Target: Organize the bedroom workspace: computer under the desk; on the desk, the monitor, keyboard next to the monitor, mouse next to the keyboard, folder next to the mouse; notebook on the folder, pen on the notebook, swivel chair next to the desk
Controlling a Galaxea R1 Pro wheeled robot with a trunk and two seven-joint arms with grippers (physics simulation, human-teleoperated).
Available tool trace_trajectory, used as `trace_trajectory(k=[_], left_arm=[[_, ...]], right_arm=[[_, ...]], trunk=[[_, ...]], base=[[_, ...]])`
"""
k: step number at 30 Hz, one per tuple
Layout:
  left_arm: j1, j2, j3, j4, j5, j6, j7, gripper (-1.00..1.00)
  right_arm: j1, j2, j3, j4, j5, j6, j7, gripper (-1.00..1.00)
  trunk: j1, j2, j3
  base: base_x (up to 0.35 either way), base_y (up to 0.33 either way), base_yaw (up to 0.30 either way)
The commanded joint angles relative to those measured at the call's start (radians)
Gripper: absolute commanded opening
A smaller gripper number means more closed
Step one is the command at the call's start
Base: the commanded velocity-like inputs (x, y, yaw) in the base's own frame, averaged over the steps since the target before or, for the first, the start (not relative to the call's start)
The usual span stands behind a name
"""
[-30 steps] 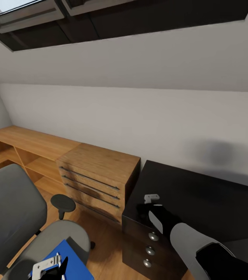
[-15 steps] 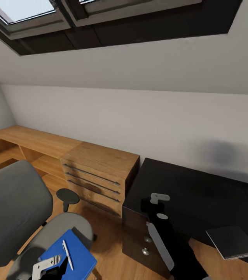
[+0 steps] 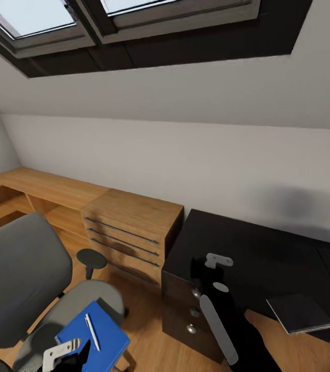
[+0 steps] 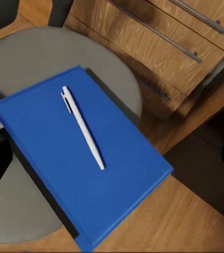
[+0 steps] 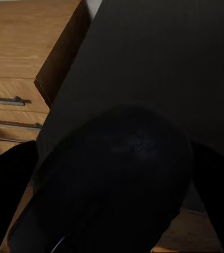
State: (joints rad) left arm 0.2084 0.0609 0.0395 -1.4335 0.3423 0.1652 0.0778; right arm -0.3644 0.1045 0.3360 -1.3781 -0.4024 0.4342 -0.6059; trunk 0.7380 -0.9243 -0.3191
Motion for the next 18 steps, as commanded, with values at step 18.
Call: trace_trajectory(k=[18], left_arm=[[0.002,0.002,0.000,-0.001,0.010,0.011,0.006,1.00]], right_arm=[[-0.001,-0.001,-0.002,-0.001,-0.010,0.003,-0.009,-1.00]], trunk=[[-0.070,0.125,0.062]], base=[[-0.071,0.000,-0.281]])
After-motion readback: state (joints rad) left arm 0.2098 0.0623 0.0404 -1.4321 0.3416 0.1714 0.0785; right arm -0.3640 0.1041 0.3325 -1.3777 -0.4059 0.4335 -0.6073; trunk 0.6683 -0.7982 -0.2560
